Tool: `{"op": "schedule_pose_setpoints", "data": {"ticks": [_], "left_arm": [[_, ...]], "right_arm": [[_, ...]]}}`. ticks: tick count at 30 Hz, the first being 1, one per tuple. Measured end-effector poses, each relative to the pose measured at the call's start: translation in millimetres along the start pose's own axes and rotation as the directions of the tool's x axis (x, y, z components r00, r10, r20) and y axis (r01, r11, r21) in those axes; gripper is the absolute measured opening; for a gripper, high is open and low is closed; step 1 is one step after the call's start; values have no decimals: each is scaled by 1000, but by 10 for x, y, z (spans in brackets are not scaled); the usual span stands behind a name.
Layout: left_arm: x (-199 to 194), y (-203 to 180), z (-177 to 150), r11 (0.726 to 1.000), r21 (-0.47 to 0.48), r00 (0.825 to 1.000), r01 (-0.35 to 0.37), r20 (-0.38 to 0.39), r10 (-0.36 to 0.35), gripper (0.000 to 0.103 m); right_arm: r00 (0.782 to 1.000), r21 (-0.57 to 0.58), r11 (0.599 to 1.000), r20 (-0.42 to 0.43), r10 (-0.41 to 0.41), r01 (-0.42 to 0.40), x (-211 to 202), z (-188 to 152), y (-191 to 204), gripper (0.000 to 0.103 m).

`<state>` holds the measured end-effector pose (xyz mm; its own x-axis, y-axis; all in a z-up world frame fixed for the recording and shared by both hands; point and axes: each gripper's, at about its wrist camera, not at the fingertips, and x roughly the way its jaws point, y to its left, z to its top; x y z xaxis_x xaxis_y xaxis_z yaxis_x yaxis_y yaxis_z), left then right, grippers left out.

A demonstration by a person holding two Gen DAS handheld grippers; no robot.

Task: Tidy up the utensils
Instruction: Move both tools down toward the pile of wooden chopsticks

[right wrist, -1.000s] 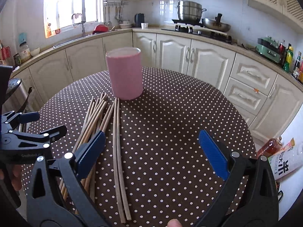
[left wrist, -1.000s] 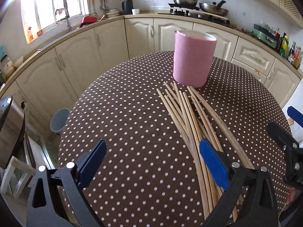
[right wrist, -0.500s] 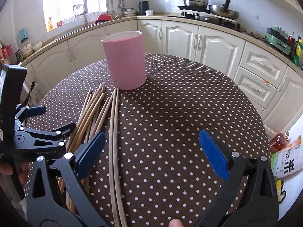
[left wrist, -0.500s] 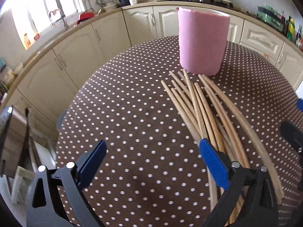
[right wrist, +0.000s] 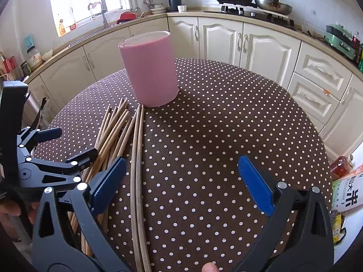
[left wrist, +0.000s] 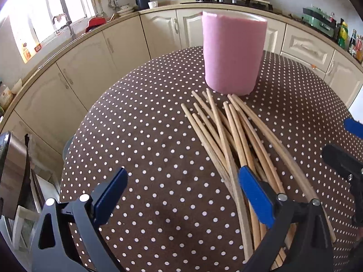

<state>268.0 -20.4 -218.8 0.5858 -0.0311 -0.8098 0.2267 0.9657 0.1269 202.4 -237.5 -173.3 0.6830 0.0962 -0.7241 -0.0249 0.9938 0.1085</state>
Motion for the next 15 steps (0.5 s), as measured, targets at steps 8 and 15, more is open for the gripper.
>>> {"op": "schedule_pose_setpoints", "data": {"ticks": [8, 15], "left_arm": [[110, 222, 14, 998, -13, 998, -56, -26, 55, 97], [113, 441, -87, 998, -47, 999, -28, -39, 27, 97]], "right_arm": [[997, -22, 998, -52, 50, -51, 136, 107, -44, 97], [982, -81, 990, -157, 105, -118, 415, 364, 45, 95]]}}
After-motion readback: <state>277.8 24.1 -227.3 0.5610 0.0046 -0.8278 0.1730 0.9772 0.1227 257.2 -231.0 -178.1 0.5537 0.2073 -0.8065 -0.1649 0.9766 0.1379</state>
